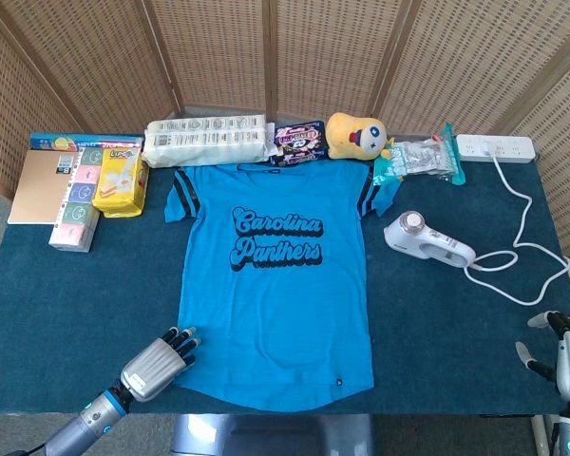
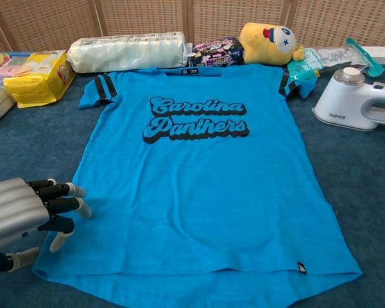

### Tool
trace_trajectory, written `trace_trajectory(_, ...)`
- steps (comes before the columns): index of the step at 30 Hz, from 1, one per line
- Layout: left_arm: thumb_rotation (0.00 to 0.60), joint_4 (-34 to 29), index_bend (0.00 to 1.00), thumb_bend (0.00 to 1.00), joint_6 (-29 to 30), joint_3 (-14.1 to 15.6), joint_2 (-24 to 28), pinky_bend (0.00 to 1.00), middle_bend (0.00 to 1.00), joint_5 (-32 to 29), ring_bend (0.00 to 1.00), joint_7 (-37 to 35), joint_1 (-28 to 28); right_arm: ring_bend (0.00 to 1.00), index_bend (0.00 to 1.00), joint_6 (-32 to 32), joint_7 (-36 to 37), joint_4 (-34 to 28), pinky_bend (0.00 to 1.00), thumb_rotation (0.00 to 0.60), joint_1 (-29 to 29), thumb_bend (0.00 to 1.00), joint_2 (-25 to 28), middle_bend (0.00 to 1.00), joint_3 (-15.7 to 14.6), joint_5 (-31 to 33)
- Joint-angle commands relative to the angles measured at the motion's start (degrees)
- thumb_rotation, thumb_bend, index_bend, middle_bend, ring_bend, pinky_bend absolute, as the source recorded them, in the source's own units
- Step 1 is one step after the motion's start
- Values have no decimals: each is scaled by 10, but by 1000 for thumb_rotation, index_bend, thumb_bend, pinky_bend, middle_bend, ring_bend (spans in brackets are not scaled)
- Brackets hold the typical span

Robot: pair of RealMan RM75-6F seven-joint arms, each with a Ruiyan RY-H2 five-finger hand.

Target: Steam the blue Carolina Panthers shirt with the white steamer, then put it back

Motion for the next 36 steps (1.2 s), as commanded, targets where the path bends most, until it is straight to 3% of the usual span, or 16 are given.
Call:
trace_trajectory(1, 600, -2, 604, 340, -3, -2, -2, 259, 281, -2, 165, 2, -3, 444, 461, 1, 1, -1, 426, 600, -1, 262, 0, 462, 0, 0)
trace_trajectory(10, 600, -1, 731, 373, -14, -10, -11, 259, 281, -4, 165, 7, -15, 444, 461, 6, 3, -3, 426, 600, -4, 263, 2, 462, 2, -1)
trace_trajectory(18, 600, 5, 738, 376, -19, -19, -26, 259, 285, -12, 165, 6, -20, 444, 461, 8, 5, -3, 426, 600, -6, 262, 3, 461, 3, -1)
trace_trajectory(36, 600, 29, 731, 352, 6, -75, -78, 258, 285, -46, 165, -2, -32, 447, 462, 11, 10, -3, 426, 600, -10, 262, 3, 461, 6, 3)
